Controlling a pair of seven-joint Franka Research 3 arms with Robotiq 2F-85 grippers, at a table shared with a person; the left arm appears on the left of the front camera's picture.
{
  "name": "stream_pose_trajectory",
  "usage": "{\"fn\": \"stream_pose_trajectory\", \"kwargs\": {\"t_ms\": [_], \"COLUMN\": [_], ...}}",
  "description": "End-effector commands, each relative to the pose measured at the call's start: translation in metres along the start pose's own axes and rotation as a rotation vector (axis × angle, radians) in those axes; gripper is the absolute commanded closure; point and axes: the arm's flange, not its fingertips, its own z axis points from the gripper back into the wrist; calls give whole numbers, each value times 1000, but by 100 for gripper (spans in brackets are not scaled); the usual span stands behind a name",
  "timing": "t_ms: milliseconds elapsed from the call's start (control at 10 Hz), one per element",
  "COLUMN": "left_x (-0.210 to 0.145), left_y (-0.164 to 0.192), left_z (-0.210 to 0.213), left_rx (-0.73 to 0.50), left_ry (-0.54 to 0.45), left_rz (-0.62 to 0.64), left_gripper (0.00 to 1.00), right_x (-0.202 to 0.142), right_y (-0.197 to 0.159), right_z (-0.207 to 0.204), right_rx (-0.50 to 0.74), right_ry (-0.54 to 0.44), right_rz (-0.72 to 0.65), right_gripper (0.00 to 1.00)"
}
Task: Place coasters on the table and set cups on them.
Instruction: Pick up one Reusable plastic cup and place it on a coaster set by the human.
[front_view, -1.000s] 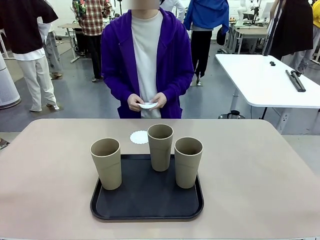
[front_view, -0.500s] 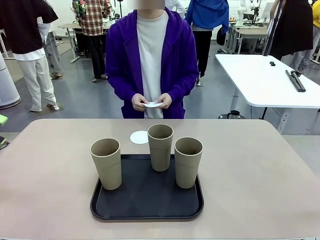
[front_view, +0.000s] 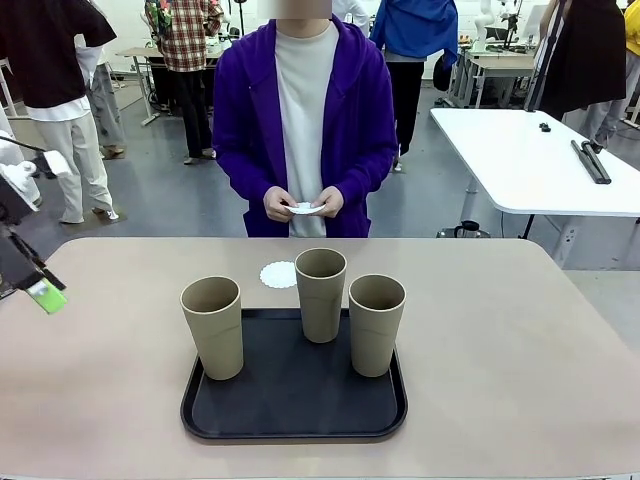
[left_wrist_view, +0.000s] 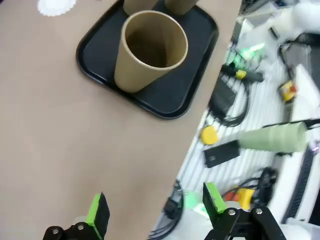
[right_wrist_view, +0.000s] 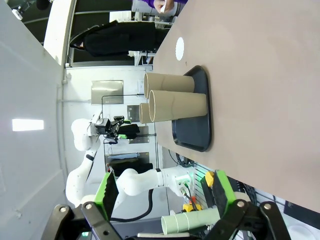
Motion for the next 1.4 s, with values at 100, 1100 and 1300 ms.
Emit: {"fn": "stream_pose_trajectory", "kwargs": {"t_ms": [100,1100,1300], "left_x": [10,7,3], "left_y": [-12,59,76], "left_z": [-30,-18,-34], "left_rx": [189,-199,-292], "left_ry": [41,-397,-493], "left_rz": [-89,-565,-545], "left_gripper": [0,0,0], "right_x": [0,0,0], "right_y": [-1,-1,-1], "right_z": [0,0,0], "right_rx": [12,12,12], "right_ry": [-2,-2,-2], "right_rz": [-1,-1,-1], "right_gripper": [0,0,0]}}
